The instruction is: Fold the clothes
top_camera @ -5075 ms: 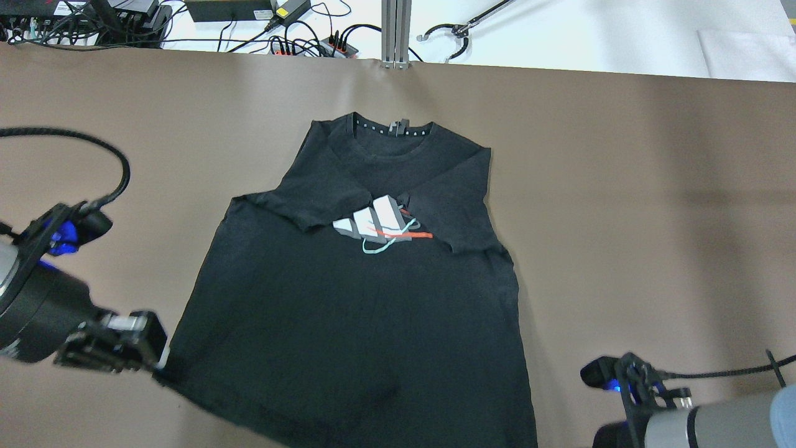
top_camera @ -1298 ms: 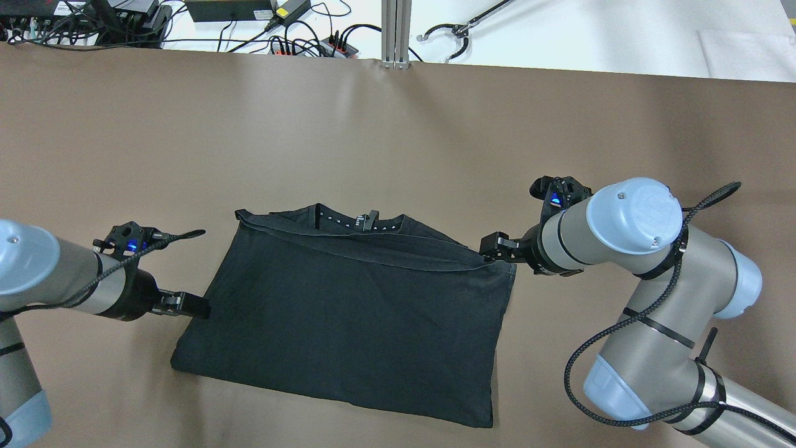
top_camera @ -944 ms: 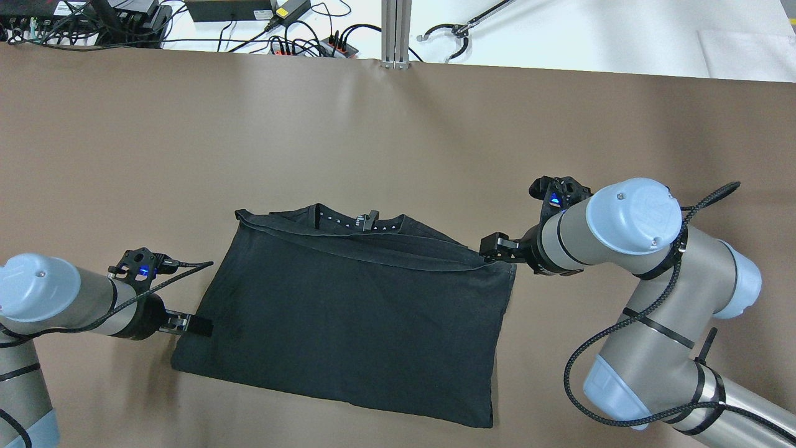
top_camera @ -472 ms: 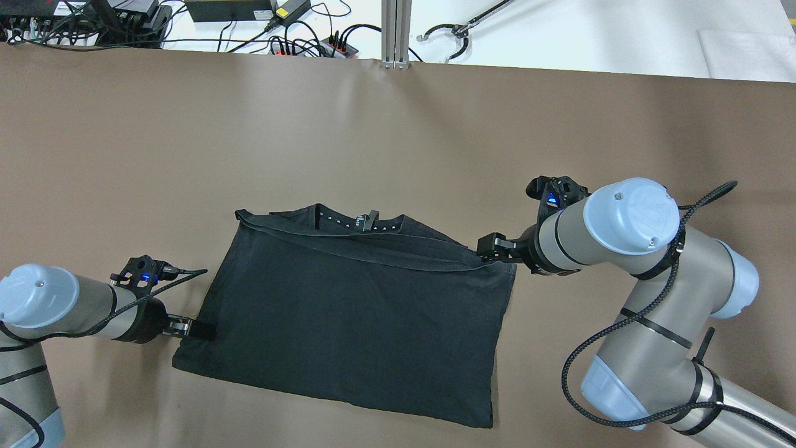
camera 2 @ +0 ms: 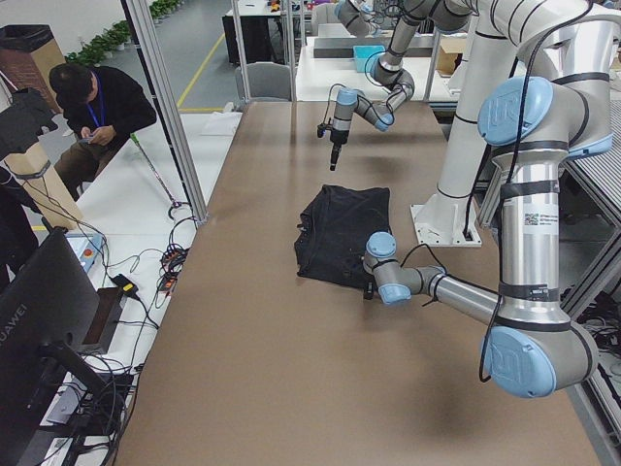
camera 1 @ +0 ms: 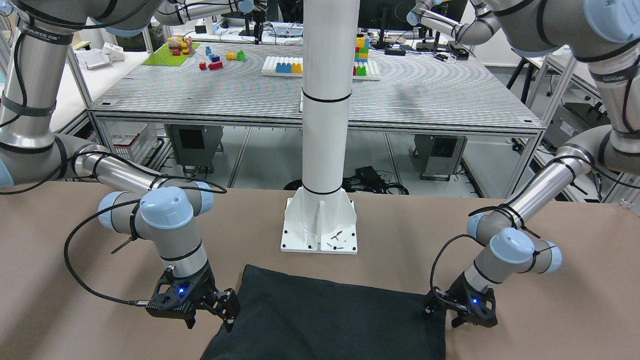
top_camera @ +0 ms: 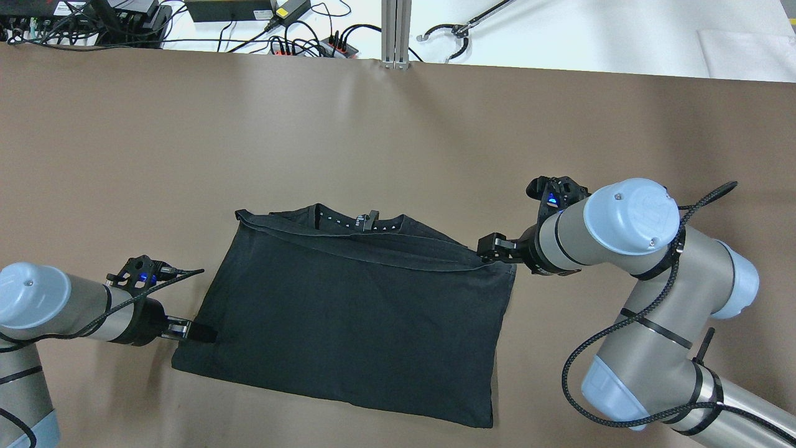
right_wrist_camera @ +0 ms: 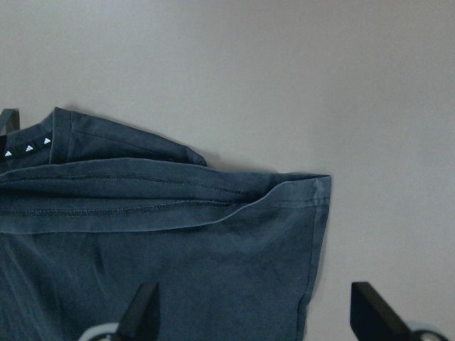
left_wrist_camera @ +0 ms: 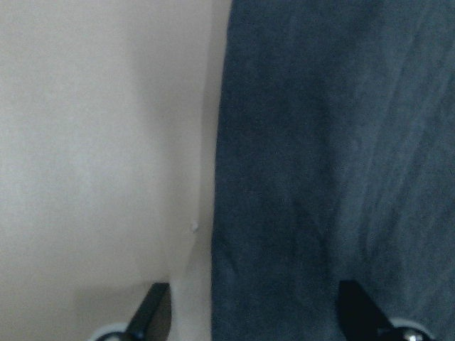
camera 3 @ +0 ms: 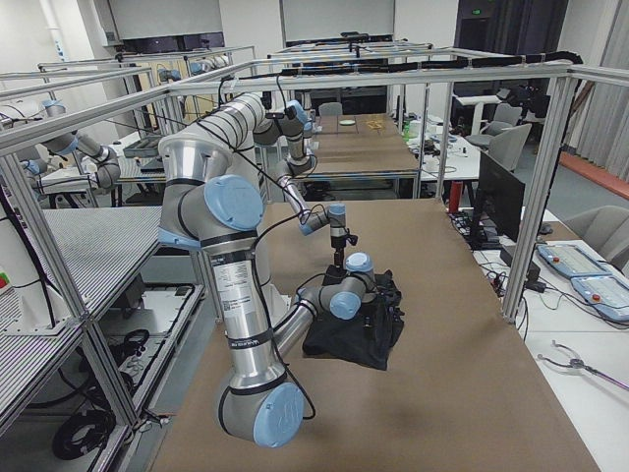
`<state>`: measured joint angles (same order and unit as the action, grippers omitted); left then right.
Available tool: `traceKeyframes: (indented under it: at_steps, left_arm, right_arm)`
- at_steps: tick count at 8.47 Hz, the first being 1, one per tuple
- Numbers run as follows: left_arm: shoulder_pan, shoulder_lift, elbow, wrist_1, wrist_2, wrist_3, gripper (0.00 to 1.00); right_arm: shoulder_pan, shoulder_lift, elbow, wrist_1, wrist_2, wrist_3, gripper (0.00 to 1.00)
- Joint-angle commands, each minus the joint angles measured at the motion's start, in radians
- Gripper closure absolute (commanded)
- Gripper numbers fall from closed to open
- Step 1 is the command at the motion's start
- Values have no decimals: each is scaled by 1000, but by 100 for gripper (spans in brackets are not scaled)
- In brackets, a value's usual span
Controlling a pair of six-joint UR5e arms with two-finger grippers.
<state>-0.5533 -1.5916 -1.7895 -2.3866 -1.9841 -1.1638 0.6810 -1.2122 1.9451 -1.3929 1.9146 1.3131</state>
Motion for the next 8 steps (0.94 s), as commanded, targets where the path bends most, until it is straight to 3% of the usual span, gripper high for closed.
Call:
traceKeyframes:
  at_steps: [1,3,4,6,8]
  left_arm:
    - [12,60,-68,1,-13,1,14]
    - [44,91,-91,1,-6,4,15]
    - [56,91,-88,1,-1,6,19]
    - [59,87,-82,1,-1,7,38]
    - [70,85,-74,1,1,12,42]
  right_arm:
    - [-1,-1,-2,0,0,0,6]
    - [-1,-1,-5,0,-2,0,6]
    - [-1,-3,-5,0,0,0,6]
    - [-1,-3,-6,0,0,0,6]
    - [-3,-3,-8,0,0,0,6]
